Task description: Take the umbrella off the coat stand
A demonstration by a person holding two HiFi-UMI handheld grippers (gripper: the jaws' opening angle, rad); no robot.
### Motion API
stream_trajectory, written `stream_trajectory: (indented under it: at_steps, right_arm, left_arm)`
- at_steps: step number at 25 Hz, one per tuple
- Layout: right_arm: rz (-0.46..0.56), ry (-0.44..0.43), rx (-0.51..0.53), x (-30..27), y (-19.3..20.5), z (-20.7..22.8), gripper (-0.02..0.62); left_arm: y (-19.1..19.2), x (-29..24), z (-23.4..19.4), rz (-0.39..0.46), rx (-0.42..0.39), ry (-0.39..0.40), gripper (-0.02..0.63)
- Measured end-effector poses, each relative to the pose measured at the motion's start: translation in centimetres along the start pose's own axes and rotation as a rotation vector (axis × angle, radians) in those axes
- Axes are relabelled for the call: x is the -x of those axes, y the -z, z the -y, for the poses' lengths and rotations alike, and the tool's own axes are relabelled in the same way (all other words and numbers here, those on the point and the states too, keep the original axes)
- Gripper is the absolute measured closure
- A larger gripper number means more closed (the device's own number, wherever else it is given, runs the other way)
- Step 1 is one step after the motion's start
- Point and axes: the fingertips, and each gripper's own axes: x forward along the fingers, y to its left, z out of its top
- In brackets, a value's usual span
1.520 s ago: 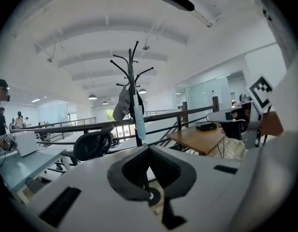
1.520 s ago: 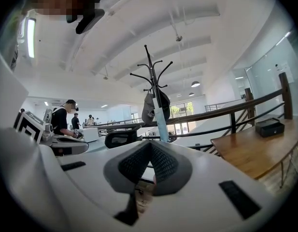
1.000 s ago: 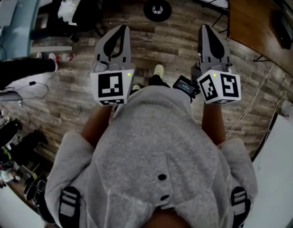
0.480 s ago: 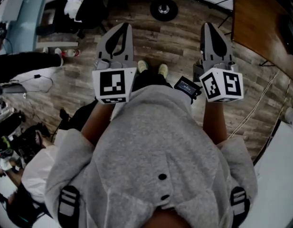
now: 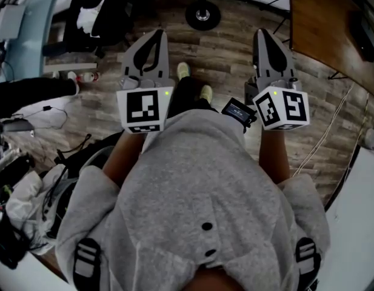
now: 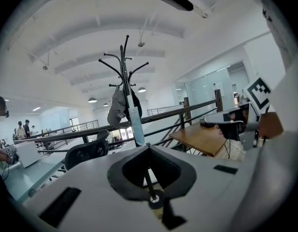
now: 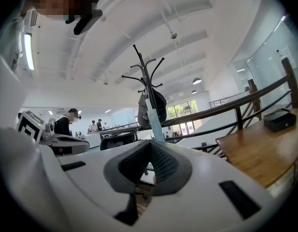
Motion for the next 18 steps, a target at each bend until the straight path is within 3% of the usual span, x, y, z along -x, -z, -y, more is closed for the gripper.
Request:
stream_trajectory:
  at_steps: [18]
  right_arm:
    - [-0.026,0.059,0.053,-9.4,-1.2,-0.5,0.586]
  left_arm:
    - [-0.2,-8.4,-7.3,0.054,0.054,0.036,0.591]
